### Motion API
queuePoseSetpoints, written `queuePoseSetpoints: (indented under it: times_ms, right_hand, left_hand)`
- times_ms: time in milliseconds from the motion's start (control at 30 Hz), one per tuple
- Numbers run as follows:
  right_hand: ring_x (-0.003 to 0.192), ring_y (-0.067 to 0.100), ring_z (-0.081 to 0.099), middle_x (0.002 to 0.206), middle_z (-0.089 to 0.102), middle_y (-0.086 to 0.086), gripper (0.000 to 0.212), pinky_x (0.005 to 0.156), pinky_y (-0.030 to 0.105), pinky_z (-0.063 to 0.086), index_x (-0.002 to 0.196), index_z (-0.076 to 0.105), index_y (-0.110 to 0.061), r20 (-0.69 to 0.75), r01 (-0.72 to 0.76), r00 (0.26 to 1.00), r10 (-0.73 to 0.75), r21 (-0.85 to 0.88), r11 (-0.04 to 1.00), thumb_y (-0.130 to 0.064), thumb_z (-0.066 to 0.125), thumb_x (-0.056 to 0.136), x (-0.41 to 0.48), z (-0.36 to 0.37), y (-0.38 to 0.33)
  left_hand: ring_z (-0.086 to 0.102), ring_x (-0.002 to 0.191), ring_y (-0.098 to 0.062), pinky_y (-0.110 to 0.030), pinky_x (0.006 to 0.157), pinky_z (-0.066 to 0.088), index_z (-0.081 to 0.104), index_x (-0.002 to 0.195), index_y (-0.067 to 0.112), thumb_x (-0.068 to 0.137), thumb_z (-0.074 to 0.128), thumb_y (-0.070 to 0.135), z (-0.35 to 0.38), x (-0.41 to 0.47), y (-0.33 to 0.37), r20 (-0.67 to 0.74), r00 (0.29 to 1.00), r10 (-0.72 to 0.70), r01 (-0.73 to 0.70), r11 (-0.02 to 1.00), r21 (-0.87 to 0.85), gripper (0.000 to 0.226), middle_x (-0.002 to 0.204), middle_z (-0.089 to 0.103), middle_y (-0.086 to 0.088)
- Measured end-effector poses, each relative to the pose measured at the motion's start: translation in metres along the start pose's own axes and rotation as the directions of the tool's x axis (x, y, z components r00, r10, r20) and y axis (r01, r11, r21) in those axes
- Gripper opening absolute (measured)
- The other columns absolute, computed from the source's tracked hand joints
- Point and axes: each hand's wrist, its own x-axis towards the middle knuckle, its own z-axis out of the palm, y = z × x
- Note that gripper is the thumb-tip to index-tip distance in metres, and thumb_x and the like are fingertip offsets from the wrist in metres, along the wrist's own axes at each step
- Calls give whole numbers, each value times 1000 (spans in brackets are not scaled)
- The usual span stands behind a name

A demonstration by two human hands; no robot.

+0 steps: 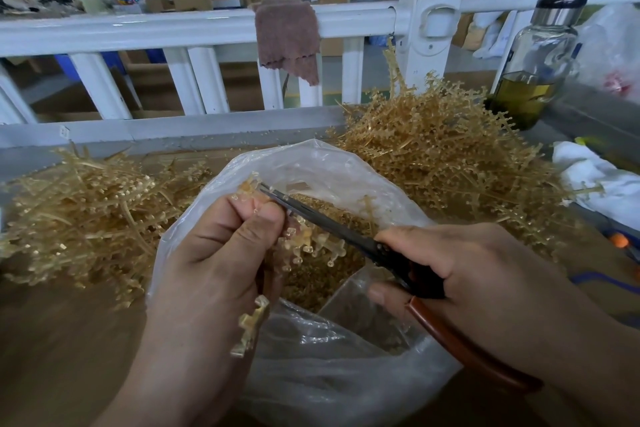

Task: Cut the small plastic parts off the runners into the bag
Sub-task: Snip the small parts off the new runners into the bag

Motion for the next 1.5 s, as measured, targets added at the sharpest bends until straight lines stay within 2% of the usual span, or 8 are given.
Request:
queuePoseSetpoints:
  times_ms: [400,900,967,1100,1167,1300,1400,1500]
  right_hand:
    - [58,3,52,62,50,-18,32,52,16,38,82,60,-30,0,-14,1000,14,-29,999,-59,48,86,0,3,0]
    - [56,5,50,60,50,-15,34,51,17,35,76,56,-29,25,-51,998,53,-65,997,-59,42,85,0,0,-3]
    - [56,3,50,61,50,-17,33,51,15,35,78,58,-29,27,-47,998,48,-63,997,-58,44,86,0,1,-2]
    - [60,4,54,62,53,-16,35,50,18,38,82,59,-29,49,-66,997,66,-10,998,-62,47,85,-1,5,1]
    - [60,6,56,63,56,-14,36,50,20,40,84,59,-29,52,-63,997,62,21,998,-63,49,85,-1,6,2]
    - [59,7,56,64,56,-13,38,50,24,42,85,56,-29,46,-58,997,57,42,997,-66,50,84,-2,7,3]
    - [58,10,55,63,54,-9,38,49,28,42,82,55,-27,41,-62,997,60,62,996,-65,51,85,-2,5,3]
    - [57,9,55,64,55,-11,33,48,23,39,83,54,-30,41,-62,997,59,80,995,-64,52,86,-2,3,3]
  left_hand:
    - [66,64,-10,-22,49,51,75,79,29,65,72,59,-2,0,-3,8,1000,-7,7,1000,-2,33,73,70,-1]
    - [68,65,-11,-22,46,50,75,85,27,44,80,83,-7,5,-11,20,1000,-24,25,1000,-8,70,78,73,-5]
    - [67,65,-12,-22,47,50,75,85,27,47,81,81,-7,6,-13,9,999,-42,42,999,5,66,79,73,-6]
    - [69,76,-17,-24,57,52,74,87,22,83,65,54,-7,5,-17,-38,997,-65,65,998,16,33,78,75,1]
    - [69,68,-8,-25,57,52,77,86,27,89,65,53,-6,-2,-15,-61,998,-34,37,998,48,28,75,75,4]
    - [70,66,-6,-22,60,55,78,86,28,89,67,48,-3,-8,-8,-49,999,7,-4,998,66,23,76,76,4]
    - [72,82,-23,-42,83,53,80,94,20,78,72,50,-5,-4,-10,-44,999,-11,11,1000,-17,35,90,77,-9]
    - [68,71,-19,-34,68,53,77,88,21,63,83,53,-8,-1,-12,-21,1000,-11,10,998,-61,41,81,73,-5]
